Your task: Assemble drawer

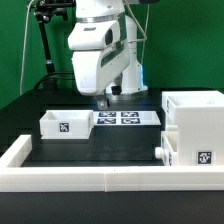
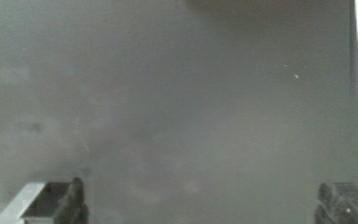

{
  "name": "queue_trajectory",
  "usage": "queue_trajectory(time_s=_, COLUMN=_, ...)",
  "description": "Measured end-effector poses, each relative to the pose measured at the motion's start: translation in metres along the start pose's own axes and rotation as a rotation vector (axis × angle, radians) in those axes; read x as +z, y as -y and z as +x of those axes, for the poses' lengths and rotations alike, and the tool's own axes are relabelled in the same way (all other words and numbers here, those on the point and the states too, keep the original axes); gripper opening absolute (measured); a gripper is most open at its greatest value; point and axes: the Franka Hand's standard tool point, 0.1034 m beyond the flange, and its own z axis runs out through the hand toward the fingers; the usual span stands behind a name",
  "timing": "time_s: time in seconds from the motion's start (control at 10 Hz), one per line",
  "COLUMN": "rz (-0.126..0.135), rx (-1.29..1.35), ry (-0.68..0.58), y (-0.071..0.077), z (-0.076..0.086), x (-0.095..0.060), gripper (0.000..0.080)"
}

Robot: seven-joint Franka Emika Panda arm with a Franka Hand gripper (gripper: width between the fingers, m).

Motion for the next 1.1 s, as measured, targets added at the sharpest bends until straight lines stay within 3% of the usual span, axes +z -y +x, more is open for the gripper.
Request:
queue_trajectory(time_s=0.3, rz=-0.085, rx=0.241, ry=-0.020, y=-0.004, z=-0.032, x=0.004, gripper=0.0649)
queue_trajectory(time_s=1.1, rz=-0.079, rx=0.285, ry=-0.018, y=-0.002, z=-0.038, x=0.007, gripper=0.0649)
